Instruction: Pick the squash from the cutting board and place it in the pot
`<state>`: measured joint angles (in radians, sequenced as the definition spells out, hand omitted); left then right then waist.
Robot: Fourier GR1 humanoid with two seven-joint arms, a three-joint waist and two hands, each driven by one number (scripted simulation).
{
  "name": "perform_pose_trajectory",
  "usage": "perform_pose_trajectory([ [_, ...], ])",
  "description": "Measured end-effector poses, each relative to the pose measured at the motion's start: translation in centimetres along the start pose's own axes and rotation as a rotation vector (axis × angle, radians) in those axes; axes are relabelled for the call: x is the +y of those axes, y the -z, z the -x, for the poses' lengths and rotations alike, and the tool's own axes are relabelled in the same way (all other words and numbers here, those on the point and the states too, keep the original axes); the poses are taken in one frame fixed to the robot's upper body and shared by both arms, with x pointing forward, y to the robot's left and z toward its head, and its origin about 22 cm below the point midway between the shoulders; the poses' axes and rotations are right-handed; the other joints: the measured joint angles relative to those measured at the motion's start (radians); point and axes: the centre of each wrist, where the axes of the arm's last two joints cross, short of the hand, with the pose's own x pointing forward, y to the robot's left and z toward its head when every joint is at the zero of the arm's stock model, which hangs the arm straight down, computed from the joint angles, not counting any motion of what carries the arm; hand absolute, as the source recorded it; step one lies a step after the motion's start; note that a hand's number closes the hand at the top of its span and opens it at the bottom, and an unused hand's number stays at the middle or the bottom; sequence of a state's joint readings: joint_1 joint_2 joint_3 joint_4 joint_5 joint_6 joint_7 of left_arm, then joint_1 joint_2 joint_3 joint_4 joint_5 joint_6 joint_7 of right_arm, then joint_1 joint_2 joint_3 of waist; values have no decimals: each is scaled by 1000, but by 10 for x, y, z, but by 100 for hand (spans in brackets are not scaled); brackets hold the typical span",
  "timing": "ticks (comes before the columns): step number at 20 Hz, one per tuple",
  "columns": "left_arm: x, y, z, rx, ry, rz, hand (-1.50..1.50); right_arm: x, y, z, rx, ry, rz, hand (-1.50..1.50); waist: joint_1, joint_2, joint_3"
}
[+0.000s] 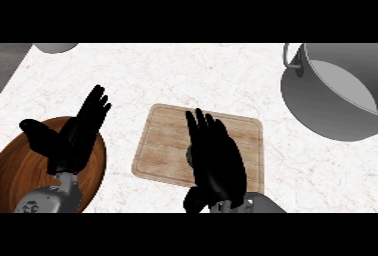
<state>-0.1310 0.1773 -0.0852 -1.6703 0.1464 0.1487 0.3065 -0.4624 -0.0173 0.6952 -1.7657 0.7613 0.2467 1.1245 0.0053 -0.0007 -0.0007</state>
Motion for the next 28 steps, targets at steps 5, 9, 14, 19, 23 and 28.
perform_pose_trajectory([
  [5,-7,5,-4,-3,4,-1,0,11,13,1,57,-18,-8,-150,1,0,0],
  [9,-5,0,0,-2,0,2,0,16,30,7,110,-27,-20,-150,3,0,0],
  [14,-1,-2,2,-1,7,-4,0,28,37,8,123,-55,-46,-150,2,0,0],
  [19,-1,-2,0,-4,6,1,0,41,53,13,174,-104,-86,-150,3,1,0],
  [23,-1,0,3,-4,5,4,0,53,64,19,216,-140,-113,-150,2,1,0],
  [28,2,4,-1,-6,2,1,0,57,69,20,228,-154,-140,-150,2,1,0],
])
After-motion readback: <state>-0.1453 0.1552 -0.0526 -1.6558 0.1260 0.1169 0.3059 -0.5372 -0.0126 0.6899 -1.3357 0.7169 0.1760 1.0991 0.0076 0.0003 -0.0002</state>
